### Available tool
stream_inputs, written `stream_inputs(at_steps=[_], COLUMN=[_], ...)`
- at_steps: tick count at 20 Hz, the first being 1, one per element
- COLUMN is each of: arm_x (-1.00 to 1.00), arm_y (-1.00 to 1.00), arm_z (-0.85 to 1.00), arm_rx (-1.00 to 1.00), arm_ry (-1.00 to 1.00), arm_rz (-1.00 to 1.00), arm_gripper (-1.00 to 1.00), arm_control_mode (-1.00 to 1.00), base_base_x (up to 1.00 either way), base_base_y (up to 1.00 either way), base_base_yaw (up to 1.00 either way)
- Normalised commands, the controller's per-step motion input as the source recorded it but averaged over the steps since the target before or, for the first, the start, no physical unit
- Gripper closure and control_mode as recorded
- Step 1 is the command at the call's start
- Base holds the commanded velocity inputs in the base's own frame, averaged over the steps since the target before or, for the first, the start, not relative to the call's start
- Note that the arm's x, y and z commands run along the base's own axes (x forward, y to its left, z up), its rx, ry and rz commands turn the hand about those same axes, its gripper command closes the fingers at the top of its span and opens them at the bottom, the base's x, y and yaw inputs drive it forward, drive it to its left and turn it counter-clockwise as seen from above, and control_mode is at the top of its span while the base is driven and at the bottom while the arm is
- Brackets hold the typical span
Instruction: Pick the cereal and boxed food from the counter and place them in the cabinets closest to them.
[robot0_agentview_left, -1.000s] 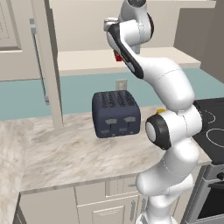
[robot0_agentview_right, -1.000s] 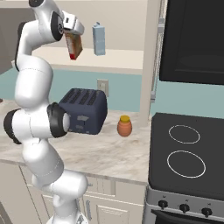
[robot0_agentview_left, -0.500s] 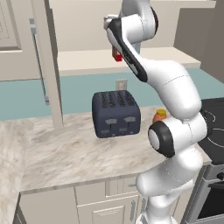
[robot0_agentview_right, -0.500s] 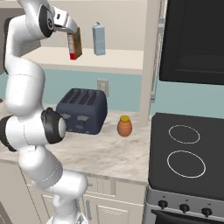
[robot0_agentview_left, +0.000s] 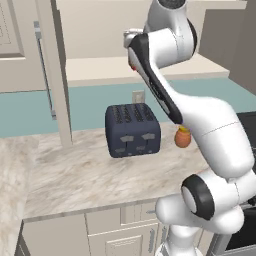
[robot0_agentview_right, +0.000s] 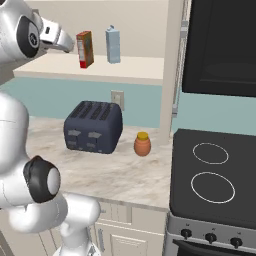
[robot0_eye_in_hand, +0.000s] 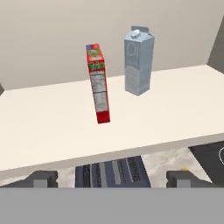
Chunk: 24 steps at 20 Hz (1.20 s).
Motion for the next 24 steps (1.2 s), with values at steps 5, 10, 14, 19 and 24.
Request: stream_inputs(at_steps=[5,10,14,19,24], arm_x=[-1.0,-1.0,-0.98,-0.37,0.0], arm_y=[-0.29,-0.31,-0.25,-0.27,-0.01], arm_z=[-0.8,-0.93,-0.93,-0.42,0.0], arm_rx=[0.0,-0.04,-0.08,-0.07,0.0], arm_ry=[-0.02,0.0,0.0,-0.05,-0.02], arm_rz=[0.02,0.07,0.08,0.1,0.0], arm_gripper=[-1.0,-1.0,-1.0,-1.0,-1.0], arm_control_mode=[-1.0,-1.0,-1.0,-1.0,-1.0], base_base_x=[0.0,0.0,0.0,0.0,0.0], base_base_y=[0.0,0.0,0.0,0.0,0.0], base_base_yaw=[0.0,0.0,0.0,0.0,0.0])
